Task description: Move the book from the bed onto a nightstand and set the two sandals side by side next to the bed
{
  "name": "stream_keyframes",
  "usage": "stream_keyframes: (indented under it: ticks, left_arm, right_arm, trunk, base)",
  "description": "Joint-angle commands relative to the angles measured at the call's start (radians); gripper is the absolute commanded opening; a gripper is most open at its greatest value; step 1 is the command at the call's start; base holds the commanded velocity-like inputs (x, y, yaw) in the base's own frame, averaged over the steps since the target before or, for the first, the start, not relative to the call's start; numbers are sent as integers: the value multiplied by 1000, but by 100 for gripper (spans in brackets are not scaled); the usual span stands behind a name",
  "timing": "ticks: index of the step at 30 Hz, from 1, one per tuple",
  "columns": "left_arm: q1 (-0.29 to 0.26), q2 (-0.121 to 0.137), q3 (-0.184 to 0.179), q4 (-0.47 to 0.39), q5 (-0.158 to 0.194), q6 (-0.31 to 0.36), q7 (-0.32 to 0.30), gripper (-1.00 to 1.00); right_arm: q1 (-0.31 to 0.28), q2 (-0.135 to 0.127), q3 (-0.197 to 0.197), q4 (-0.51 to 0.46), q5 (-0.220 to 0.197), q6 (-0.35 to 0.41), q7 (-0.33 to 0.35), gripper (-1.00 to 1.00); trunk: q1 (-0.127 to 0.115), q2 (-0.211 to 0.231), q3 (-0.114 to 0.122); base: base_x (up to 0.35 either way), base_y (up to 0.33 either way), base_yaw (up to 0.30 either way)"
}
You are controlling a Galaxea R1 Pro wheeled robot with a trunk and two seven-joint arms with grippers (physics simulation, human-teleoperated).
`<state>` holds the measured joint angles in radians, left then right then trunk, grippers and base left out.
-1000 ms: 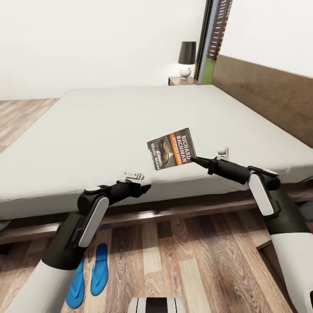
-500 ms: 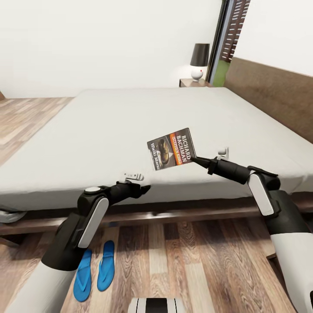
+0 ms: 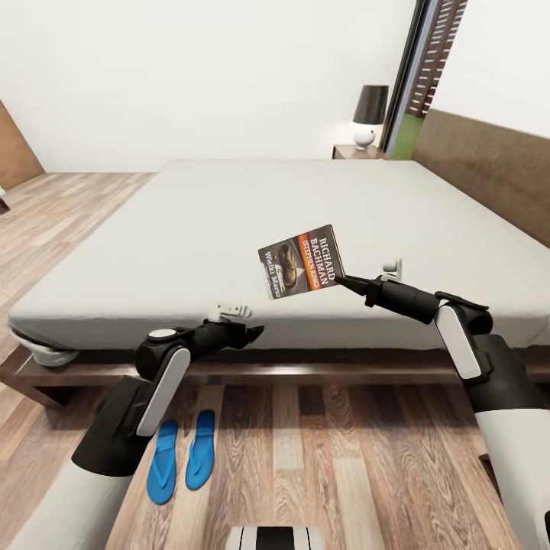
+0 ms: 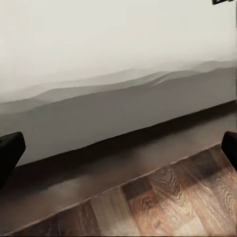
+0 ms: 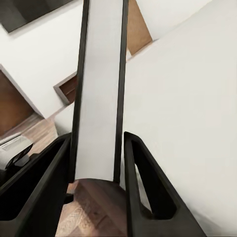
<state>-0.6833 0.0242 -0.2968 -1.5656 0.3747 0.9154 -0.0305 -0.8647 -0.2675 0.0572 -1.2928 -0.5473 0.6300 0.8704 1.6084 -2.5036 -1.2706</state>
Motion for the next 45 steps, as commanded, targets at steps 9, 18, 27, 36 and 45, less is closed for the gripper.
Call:
stream_keyframes:
  ticks: [9, 18, 27, 36, 45]
  left_arm:
    - [-1, 0, -1, 0, -2, 3, -4, 100]
    - [0, 3, -1, 5, 0, 3, -3, 100]
    - [6, 5, 1, 8, 0, -15, -2, 100]
    - [19, 4, 1, 17, -2, -59, -2, 100]
    - [20, 4, 2, 18, -5, -61, -2, 100]
  right_arm:
    - [0, -1, 1, 0, -8, 6, -2, -100]
    - [0, -1, 2, 0, -8, 5, -3, -100]
    - [0, -1, 3, 0, -8, 5, -4, -100]
    - [0, -1, 3, 0, -8, -6, -4, -100]
    - [0, -1, 3, 0, -8, -7, -4, -100]
  trunk:
    - [-1, 0, 11]
    - [-1, 0, 24]
    - [-1, 0, 36]
    - [-1, 0, 48]
    - [-1, 0, 60]
  base:
    - [-320, 55, 142]
    - [-31, 145, 142]
    - [84, 144, 142]
    - [255, 219, 142]
    - [40, 297, 142]
